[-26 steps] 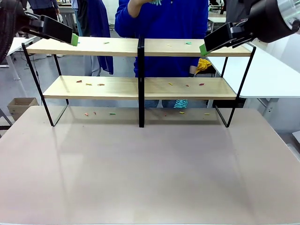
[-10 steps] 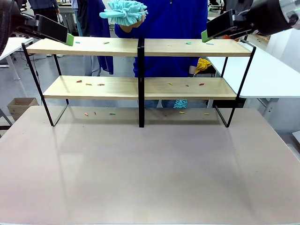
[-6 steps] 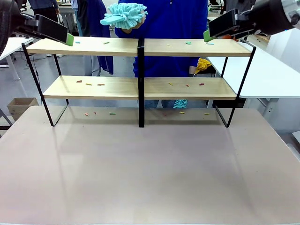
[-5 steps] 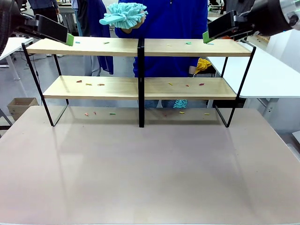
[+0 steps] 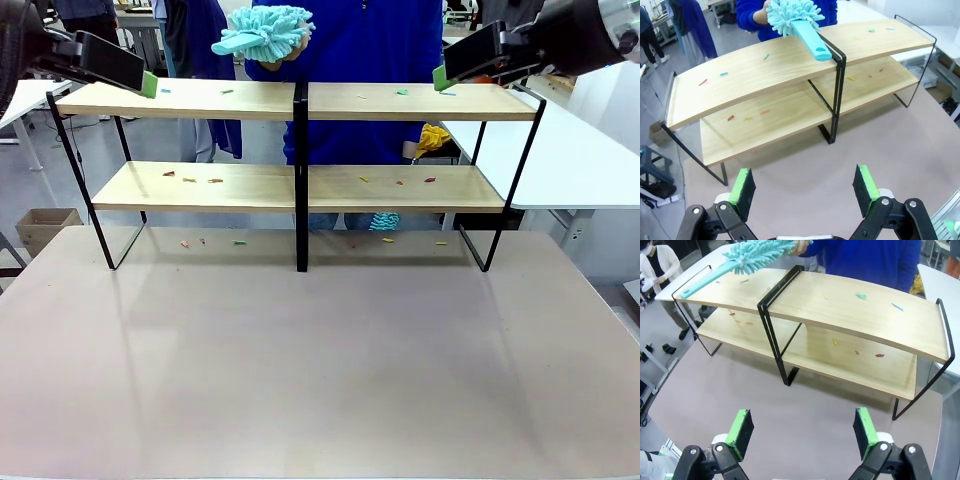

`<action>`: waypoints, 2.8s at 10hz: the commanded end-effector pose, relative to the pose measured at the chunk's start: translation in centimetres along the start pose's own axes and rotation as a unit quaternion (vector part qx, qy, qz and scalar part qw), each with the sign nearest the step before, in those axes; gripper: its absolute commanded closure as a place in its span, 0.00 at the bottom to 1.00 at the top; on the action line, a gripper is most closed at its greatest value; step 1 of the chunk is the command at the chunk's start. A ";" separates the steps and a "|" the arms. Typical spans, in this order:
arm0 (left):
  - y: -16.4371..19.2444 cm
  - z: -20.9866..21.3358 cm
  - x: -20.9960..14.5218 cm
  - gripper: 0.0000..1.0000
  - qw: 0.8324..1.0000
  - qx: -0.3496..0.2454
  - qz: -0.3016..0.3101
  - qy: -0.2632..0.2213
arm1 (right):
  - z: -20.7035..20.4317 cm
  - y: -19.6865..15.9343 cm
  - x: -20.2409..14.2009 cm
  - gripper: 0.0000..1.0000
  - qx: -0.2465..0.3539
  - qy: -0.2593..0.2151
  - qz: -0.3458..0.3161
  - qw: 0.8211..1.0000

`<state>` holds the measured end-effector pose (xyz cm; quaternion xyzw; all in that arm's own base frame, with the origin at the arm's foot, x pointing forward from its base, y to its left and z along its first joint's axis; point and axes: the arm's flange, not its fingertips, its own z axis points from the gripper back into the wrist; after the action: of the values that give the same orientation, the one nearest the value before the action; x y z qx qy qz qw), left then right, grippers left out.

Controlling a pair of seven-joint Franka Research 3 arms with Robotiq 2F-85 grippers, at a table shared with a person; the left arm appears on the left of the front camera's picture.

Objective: Clean the shelves.
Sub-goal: Pick up the Duster when the human hands it over.

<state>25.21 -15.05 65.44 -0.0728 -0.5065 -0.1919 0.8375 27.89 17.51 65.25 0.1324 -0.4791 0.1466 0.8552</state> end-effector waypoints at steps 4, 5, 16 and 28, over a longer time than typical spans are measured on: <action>7.7 -4.1 5.2 0.00 0.961 -0.160 0.133 0.183 | 0.1 0.0 0.0 0.00 0.000 -0.002 0.000 1.000; 10.7 -5.5 6.5 0.00 0.936 -0.184 0.188 0.234 | 0.1 0.0 0.0 0.00 0.000 -0.002 0.000 1.000; 14.1 -16.4 9.6 0.00 0.746 -0.543 0.354 0.154 | 0.1 0.0 0.0 0.00 0.000 -0.002 0.000 1.000; 12.2 -27.6 9.2 0.00 0.732 -0.486 0.443 0.177 | 0.1 0.0 0.0 0.00 0.000 -0.002 0.000 1.000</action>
<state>56.91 -14.82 60.82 -0.6476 -0.0920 -0.0390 0.7554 27.81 17.52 65.32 0.1321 -0.4801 0.1468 0.8547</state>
